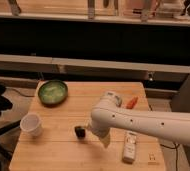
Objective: Knock the eraser over
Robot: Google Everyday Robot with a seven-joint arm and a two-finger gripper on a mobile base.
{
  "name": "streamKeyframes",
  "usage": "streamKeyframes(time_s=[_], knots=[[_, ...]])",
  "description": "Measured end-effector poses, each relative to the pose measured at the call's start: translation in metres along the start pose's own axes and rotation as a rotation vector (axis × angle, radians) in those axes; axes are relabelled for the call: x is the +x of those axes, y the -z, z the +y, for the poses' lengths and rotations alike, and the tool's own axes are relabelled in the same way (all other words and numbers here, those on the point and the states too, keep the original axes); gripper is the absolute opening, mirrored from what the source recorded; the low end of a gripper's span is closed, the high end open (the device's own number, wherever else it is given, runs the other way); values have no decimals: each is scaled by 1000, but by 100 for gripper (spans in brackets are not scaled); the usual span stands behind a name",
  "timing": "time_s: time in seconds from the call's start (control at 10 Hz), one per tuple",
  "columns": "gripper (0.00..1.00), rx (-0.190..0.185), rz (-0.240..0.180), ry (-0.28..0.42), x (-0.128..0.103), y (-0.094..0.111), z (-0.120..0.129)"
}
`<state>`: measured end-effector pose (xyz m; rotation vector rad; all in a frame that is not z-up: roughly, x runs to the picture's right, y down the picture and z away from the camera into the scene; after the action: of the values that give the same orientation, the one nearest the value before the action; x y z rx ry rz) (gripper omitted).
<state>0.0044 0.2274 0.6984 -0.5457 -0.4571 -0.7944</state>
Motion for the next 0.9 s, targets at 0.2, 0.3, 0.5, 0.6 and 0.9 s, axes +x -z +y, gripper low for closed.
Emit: streamKeyframes(time_s=[0.2,0.3,0.5,0.6,0.9], knots=[[80,2,-6,9,-3,0,-6],[80,0,-10,15,-5,0,-10],[80,-6,-18,20,-5,0,-11],[80,-5,-24,22,-7,0,-14],[80,-2,-32,28,-9,0,-21]])
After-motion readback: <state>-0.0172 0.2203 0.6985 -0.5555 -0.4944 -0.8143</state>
